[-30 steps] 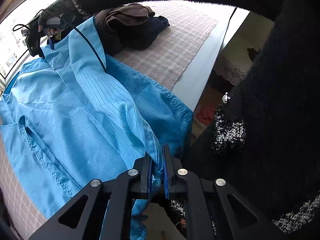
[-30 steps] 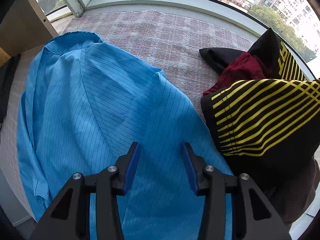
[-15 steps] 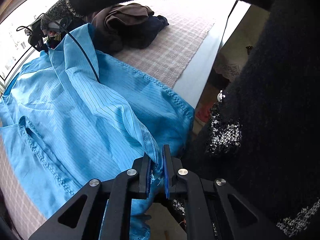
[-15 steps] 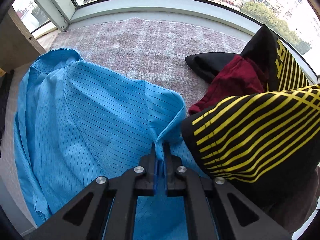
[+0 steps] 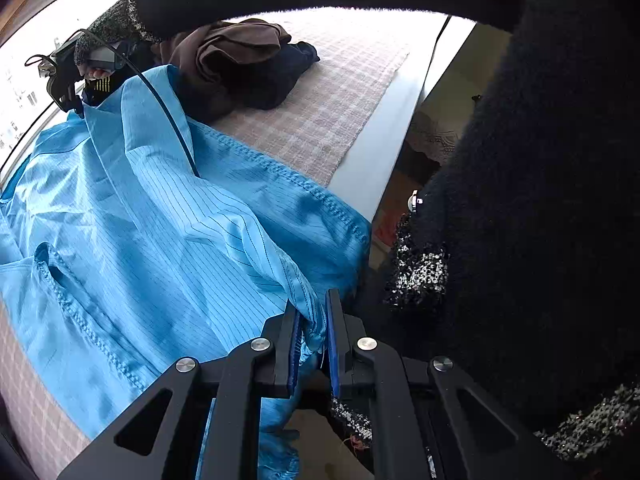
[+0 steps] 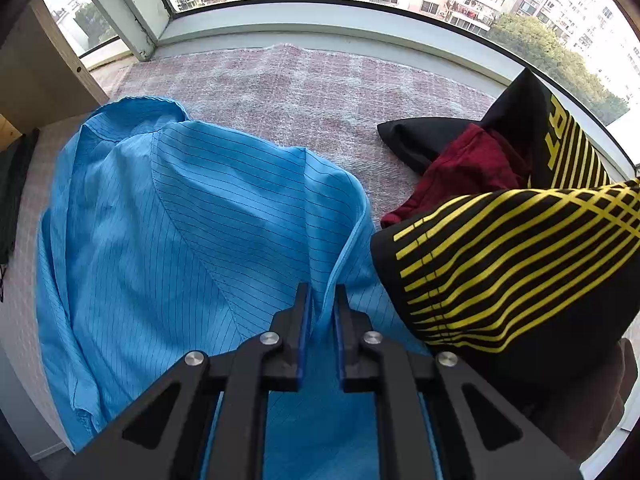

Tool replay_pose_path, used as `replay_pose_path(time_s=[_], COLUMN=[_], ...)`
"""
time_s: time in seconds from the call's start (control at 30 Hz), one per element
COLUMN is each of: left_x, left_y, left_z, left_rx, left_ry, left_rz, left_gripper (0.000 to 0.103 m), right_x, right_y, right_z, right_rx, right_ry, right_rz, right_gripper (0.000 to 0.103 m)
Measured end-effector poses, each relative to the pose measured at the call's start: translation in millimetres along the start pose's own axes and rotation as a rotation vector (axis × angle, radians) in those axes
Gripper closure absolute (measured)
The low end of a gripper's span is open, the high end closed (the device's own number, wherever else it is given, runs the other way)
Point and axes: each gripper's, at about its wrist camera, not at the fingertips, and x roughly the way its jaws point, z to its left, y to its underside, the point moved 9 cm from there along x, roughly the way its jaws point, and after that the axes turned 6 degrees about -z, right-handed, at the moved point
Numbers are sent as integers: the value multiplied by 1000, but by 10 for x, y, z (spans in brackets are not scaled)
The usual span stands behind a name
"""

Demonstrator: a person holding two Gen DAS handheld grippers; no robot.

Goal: Fold clothes

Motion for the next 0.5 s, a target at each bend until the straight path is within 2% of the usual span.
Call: replay_pose_path(time_s=[0.1, 0.13, 0.23, 0.27, 0.3, 0.33, 0.5], left_x=[-53, -82, -179, -172, -163, -125, 10], left_y=[72, 92, 121, 124, 127, 131, 105], left_z=[-30, -53, -137, -142, -146, -144, -233], left_rx=[18, 19, -2, -13, -23, -34, 20], left_ry=[-40, -46, -26, -21, -16, -11, 44], left_rz=[24, 26, 14, 15, 15, 25, 40], left_gripper=[94, 94, 94, 94, 94, 94, 90], right_x=[-167, -254, -403, -424, -365, -347, -732], right_y=[-43, -68, -177, -206, -194, -139, 682], right_z=[55, 120, 570, 730, 846, 892, 539], right_rx=[-7, -1, -3, -11, -40, -59, 4], right_ry=[7, -30, -231, -282, -249, -208, -218], right_rz=[-46, -68, -113, -117, -84, -56, -96], right_gripper=[97, 97, 97, 93, 87, 77, 76])
